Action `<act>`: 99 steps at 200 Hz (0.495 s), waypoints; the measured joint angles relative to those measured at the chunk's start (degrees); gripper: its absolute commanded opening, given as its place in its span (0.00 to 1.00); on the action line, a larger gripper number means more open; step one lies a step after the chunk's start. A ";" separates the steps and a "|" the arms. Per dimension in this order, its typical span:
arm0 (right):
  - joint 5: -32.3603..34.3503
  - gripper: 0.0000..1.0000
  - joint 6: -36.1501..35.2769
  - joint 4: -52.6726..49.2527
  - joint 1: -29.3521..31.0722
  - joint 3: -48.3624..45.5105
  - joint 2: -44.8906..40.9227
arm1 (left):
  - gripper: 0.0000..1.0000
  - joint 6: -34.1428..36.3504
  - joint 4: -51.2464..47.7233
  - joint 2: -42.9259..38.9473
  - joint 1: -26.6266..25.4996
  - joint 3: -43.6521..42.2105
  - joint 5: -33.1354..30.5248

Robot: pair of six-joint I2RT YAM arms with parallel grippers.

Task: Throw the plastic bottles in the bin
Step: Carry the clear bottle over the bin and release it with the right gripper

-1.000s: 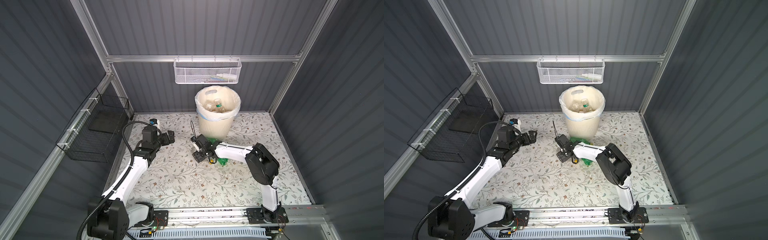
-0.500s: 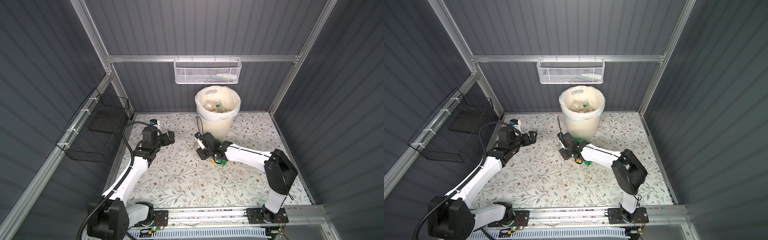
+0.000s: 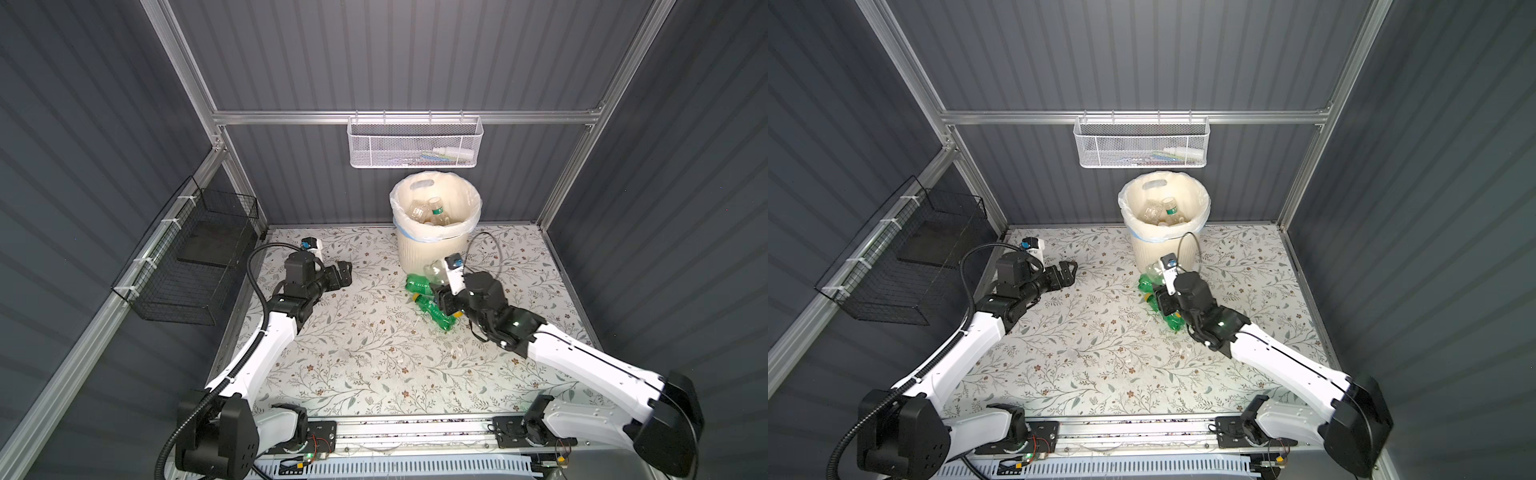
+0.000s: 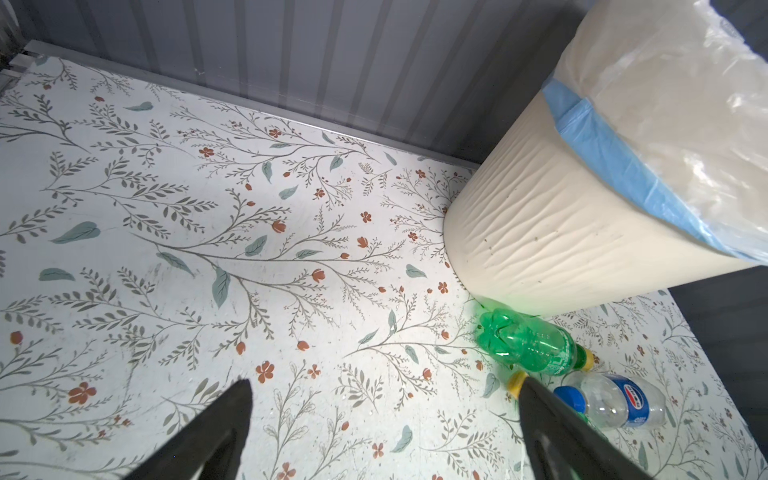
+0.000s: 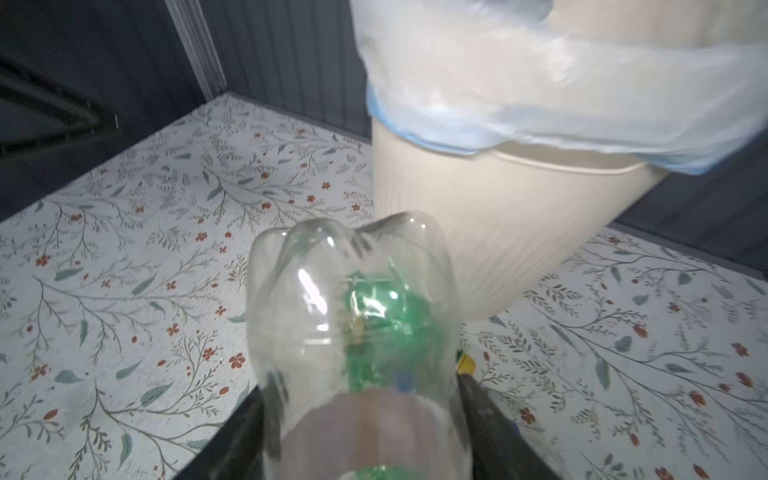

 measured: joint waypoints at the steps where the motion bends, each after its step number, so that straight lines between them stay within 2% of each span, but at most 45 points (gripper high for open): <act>1: 0.07 0.63 0.02 0.17 -0.09 -0.17 -0.31 | 1.00 0.00 0.04 0.00 0.00 0.00 0.04; 55: 5.16 0.61 1.95 6.64 -8.31 -10.60 -18.82 | 1.00 -0.24 2.23 1.84 0.00 -0.04 6.12; 99: 8.37 0.61 -0.26 10.97 -10.25 -13.09 -26.82 | 1.00 -0.66 3.98 2.03 0.00 -0.11 10.71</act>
